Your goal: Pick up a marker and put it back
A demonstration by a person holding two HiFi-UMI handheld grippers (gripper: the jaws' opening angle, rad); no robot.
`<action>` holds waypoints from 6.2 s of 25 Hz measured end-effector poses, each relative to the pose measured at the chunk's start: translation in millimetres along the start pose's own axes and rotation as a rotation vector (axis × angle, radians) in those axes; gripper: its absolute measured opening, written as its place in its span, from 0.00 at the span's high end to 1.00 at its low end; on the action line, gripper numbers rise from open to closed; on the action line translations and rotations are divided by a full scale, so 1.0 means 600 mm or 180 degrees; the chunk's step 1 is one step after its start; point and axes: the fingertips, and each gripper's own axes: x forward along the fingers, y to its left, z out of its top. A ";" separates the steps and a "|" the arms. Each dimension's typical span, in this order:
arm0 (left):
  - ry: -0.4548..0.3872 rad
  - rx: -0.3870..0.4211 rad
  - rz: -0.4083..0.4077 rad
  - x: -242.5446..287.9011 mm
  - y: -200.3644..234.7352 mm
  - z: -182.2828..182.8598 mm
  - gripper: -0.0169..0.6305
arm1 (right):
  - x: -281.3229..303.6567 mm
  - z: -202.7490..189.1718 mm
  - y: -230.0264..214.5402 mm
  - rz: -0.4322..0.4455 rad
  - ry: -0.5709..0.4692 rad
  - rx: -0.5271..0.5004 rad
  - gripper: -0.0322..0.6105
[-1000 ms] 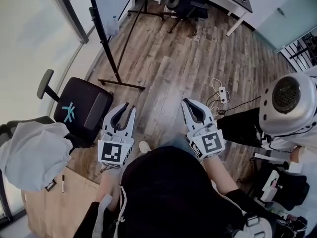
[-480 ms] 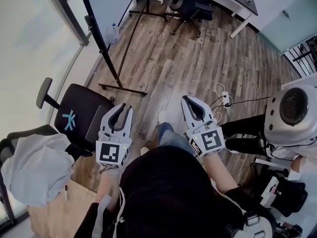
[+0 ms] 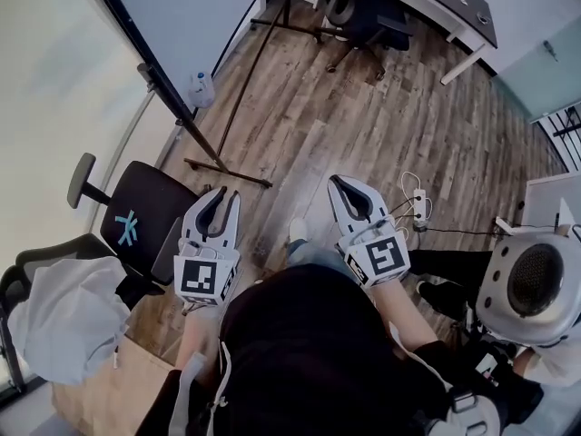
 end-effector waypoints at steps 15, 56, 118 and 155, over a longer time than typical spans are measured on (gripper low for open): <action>0.0186 -0.0092 0.0731 0.159 0.059 0.013 0.85 | 0.139 0.000 -0.135 0.0536 -0.0017 0.0062 0.93; 0.0426 -0.0237 0.0823 0.333 0.345 -0.076 0.85 | 0.364 0.026 -0.173 -0.0031 0.0296 -0.0073 0.93; -0.0110 0.0960 0.0427 0.408 0.263 0.166 0.86 | 0.285 0.096 -0.253 -0.0486 -0.0113 0.0091 0.93; -0.0144 0.0467 -0.1207 0.473 -0.013 0.123 0.86 | 0.088 0.050 -0.300 -0.1409 0.0040 0.0214 0.93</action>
